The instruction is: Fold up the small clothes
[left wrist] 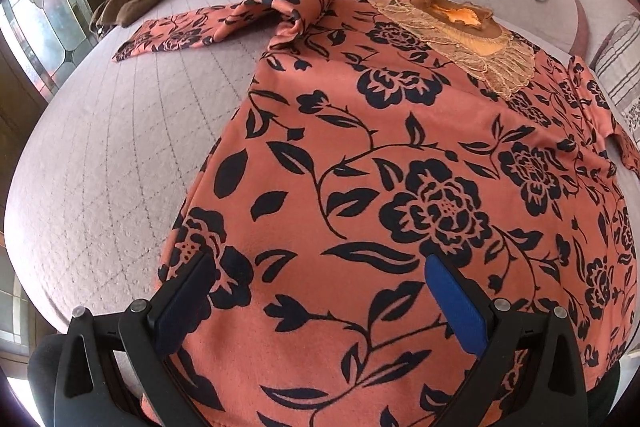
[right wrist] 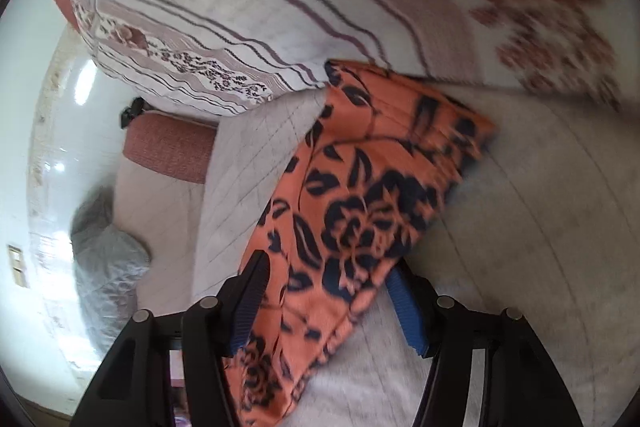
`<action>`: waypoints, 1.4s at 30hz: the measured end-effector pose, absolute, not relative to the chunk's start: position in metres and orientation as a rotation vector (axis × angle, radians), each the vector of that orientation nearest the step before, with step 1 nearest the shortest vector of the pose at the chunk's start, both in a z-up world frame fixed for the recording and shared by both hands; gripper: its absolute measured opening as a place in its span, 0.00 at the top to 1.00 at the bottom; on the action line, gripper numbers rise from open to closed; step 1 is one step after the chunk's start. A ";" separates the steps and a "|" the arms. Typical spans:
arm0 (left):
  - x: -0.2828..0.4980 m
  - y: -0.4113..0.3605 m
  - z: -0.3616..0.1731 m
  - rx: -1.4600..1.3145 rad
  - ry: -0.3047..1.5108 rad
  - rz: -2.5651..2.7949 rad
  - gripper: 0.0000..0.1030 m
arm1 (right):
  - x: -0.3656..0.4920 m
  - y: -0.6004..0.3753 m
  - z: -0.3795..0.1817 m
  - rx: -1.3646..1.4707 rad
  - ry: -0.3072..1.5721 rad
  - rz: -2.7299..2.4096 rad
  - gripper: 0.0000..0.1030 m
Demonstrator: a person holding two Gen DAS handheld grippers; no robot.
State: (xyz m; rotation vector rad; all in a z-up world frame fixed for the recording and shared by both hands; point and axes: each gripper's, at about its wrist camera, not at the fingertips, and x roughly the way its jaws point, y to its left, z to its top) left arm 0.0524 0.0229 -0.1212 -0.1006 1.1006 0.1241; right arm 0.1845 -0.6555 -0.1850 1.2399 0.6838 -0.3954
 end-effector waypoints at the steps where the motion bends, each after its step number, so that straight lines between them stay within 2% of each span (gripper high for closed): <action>1: 0.052 0.024 -0.121 -0.103 1.101 0.125 0.00 | 0.196 -0.655 -0.183 1.165 0.732 -0.422 0.88; 2: 0.052 0.026 -0.121 -0.107 1.100 0.125 0.00 | 0.203 -0.655 -0.183 1.134 0.768 -0.425 0.94; 6: 0.050 0.038 -0.117 -0.129 1.073 0.139 0.00 | 0.221 -0.636 -0.143 0.908 0.769 -0.445 0.94; 10: 0.048 0.054 -0.111 -0.170 1.036 0.153 0.00 | 0.242 -0.573 -0.057 0.690 0.656 -0.296 0.94; 14: 0.044 0.067 -0.103 -0.214 1.008 0.167 0.00 | 0.258 -0.451 0.038 0.496 0.517 -0.005 0.94; 17: 0.037 0.077 -0.096 -0.233 0.985 0.177 0.00 | 0.261 -0.351 0.065 0.396 0.470 0.188 0.93; 20: 0.032 0.089 -0.089 -0.236 0.967 0.191 0.00 | 0.269 -0.276 0.038 0.432 0.542 0.324 0.88; 22: 0.030 0.097 -0.085 -0.246 0.961 0.191 0.00 | 0.280 -0.241 -0.007 0.455 0.674 0.385 0.51; 23: 0.030 0.099 -0.083 -0.245 0.960 0.192 0.00 | 0.291 -0.222 -0.039 0.438 0.772 0.405 0.10; 27: 0.035 0.100 -0.070 -0.220 0.930 0.171 0.00 | 0.287 -0.211 -0.119 0.455 0.957 0.338 0.10; 34: 0.106 0.065 -0.056 -0.272 0.960 -0.036 0.00 | 0.207 -0.257 -0.110 0.395 0.857 0.277 0.10; 38: 0.169 0.052 -0.059 -0.414 1.028 -0.138 0.00 | 0.182 -0.281 -0.134 0.365 0.889 0.239 0.10; 40: 0.203 0.046 -0.072 -0.509 1.094 -0.169 0.06 | 0.174 -0.289 -0.156 0.408 0.908 0.233 0.10; 42: 0.223 0.040 -0.086 -0.549 1.139 -0.183 0.13 | 0.164 -0.293 -0.160 0.424 0.839 0.262 0.10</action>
